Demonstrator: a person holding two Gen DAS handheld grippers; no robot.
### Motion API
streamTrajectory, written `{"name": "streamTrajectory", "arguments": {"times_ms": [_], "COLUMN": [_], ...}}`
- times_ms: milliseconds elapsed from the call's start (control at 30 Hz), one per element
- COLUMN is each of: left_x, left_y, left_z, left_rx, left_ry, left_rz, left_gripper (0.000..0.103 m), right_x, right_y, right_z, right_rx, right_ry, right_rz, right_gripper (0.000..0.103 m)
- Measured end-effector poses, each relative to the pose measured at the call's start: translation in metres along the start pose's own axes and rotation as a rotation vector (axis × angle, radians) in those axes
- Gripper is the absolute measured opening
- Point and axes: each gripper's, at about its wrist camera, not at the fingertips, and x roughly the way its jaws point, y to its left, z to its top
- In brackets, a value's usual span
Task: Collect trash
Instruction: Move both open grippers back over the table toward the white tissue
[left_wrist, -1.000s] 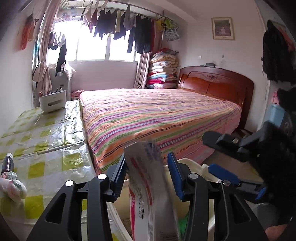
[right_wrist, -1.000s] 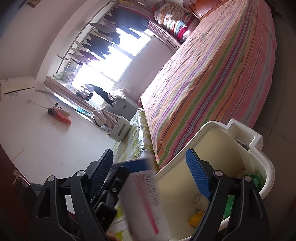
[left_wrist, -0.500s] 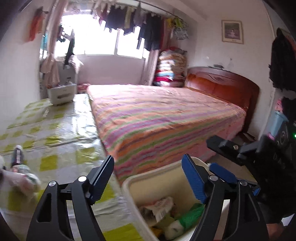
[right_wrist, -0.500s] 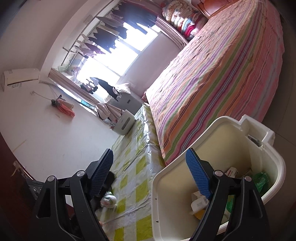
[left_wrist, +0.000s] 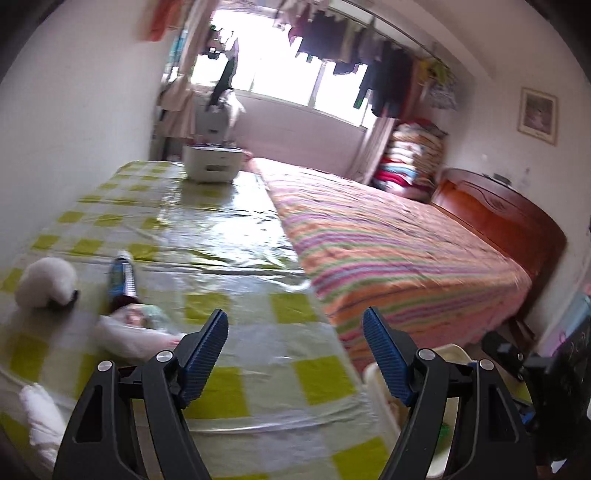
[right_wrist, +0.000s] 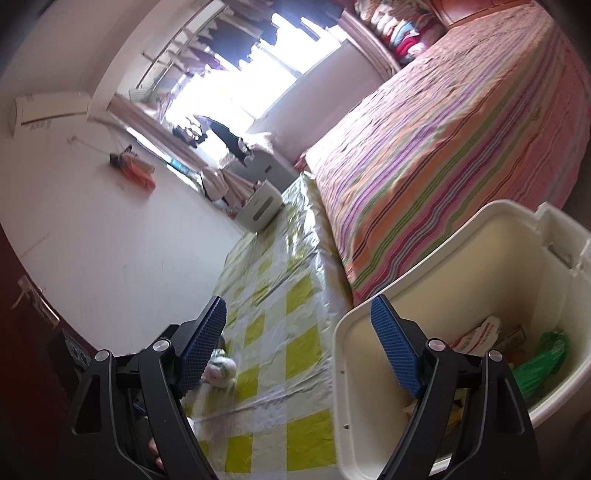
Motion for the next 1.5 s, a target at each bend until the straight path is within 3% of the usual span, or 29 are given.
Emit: {"name": "streamTrajectory", "arguments": {"times_ms": [567, 1100, 1300, 1500], "left_x": [-0.040, -0.083, -0.088, -0.096], "left_y": [0.090, 0.190, 0.217, 0.225], "left_z": [0.002, -0.003, -0.006, -0.008], "left_rx": [-0.052, -0.186, -0.275, -0.286], "left_ry": [-0.011, 0.053, 0.115, 0.139], "left_rz": [0.146, 0.210, 0.168, 0.147], "left_gripper": [0.073, 0.073, 0.073, 0.073], "right_x": [0.052, 0.096, 0.120, 0.133], "right_y": [0.053, 0.094, 0.127, 0.175], "right_z": [-0.036, -0.080, -0.106, -0.118], "right_rx": [-0.091, -0.203, -0.354, -0.625], "right_ry": [0.144, 0.299, 0.425, 0.406], "right_rz": [0.041, 0.064, 0.096, 0.094], "right_gripper": [0.082, 0.085, 0.088, 0.089]}}
